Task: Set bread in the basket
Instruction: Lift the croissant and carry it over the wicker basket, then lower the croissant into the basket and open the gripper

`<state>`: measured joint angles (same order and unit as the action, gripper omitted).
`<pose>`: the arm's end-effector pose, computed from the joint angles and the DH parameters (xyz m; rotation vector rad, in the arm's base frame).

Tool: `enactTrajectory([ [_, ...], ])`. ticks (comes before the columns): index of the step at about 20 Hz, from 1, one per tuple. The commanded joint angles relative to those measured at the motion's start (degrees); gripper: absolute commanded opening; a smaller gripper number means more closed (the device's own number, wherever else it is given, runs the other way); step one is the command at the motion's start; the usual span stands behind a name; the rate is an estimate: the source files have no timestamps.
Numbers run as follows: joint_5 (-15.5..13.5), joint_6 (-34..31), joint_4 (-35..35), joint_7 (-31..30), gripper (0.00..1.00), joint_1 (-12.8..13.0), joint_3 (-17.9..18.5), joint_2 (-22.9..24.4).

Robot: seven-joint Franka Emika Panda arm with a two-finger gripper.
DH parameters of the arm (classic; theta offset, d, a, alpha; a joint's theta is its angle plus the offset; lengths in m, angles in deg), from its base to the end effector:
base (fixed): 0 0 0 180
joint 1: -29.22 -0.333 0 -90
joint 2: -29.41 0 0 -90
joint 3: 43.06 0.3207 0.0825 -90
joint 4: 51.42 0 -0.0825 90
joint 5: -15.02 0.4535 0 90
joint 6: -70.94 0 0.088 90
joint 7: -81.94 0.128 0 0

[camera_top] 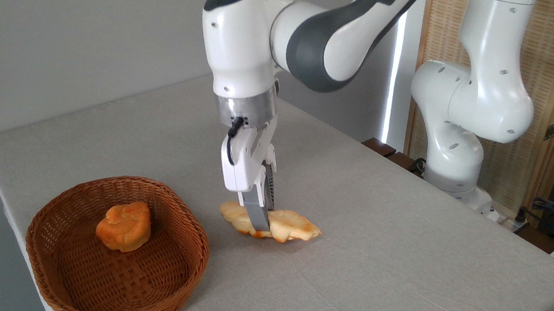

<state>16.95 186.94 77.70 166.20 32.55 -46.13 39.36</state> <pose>0.5398 -0.0580 0.3814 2.1879 -2.2456 -0.1064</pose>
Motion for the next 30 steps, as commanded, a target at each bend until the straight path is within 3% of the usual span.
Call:
enactTrajectory([
  [1,-4.28,-2.97,-5.10,-4.52,0.31,0.02,0.43,0.33],
  [4,-10.18,-1.75,-8.62,-8.85,0.31,-0.16,1.05,-0.10],
  [8,-13.00,5.88,-11.25,-17.26,0.31,-0.25,1.14,-2.82],
  [13,-13.88,11.52,-15.48,-27.92,0.32,-0.16,0.79,-6.87],
  [16,-18.78,18.97,-15.75,-29.06,0.34,-0.16,0.79,-8.45],
  [17,-20.11,21.18,-15.75,-29.16,0.41,-0.16,0.79,-8.98],
  [19,-20.65,22.86,-15.75,-29.59,0.93,0.01,0.61,-10.03],
  [21,-20.65,22.87,-15.75,-30.30,1.00,0.02,0.61,-10.13],
  [30,-20.65,22.87,-15.66,-30.39,1.00,0.02,0.61,-10.13],
])
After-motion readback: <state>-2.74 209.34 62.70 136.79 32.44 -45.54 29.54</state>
